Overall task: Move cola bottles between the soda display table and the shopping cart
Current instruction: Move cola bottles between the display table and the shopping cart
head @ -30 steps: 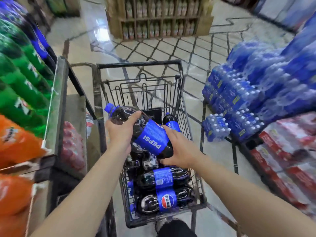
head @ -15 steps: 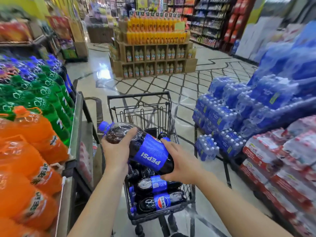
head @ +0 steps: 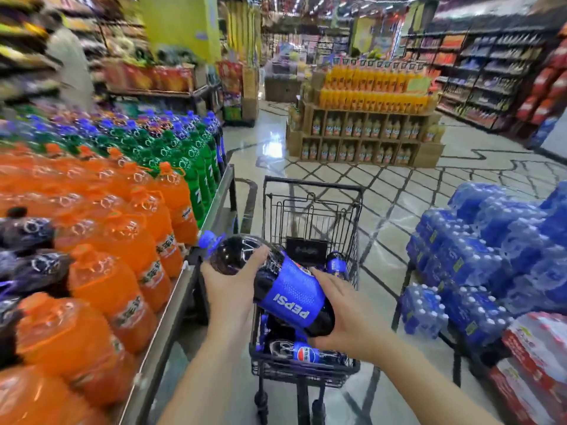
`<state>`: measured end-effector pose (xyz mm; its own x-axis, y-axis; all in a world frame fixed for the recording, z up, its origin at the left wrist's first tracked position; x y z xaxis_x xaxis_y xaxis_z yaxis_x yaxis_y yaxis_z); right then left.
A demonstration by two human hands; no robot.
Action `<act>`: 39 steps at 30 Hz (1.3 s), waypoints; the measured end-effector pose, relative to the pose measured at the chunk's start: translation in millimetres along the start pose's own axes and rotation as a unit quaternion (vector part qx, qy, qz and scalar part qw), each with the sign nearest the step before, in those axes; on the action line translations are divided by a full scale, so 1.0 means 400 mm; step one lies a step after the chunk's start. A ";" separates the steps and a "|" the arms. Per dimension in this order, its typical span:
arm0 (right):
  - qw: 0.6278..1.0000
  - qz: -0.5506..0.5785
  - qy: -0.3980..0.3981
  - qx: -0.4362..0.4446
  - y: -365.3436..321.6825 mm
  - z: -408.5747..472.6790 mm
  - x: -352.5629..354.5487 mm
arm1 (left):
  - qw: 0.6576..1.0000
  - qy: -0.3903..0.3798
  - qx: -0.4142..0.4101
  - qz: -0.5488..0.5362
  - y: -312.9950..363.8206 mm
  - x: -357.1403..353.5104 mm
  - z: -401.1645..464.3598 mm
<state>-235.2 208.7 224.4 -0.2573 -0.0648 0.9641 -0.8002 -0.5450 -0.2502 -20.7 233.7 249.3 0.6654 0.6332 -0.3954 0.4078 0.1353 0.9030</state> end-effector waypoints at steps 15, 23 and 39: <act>0.972 0.006 -0.053 0.228 -0.368 -0.210 -0.013 | 0.972 0.209 -0.101 -0.027 0.166 0.431 -0.399; 0.951 0.023 -0.040 0.305 -0.620 -0.309 0.006 | 0.951 0.253 -0.167 -0.056 0.306 0.654 -0.554; 0.923 -0.003 0.022 0.385 -1.177 -0.524 0.037 | 0.941 0.247 -0.221 -0.075 0.610 1.142 -0.842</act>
<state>24.0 639.5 338.1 -0.2898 -0.0352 0.9564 -0.1842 -0.9786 -0.0918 172.1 812.6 345.9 0.2049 0.8435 -0.4966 0.1021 0.4861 0.8679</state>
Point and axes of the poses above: each hand's wrist, its own z-axis towards the middle knuckle, its own x-axis out of the back of the hand, y = z × x, the point moved 2 cm from there along z, towards the middle knuckle, and after that the axes turned 6 degrees about -z, right-handed, at the moved point
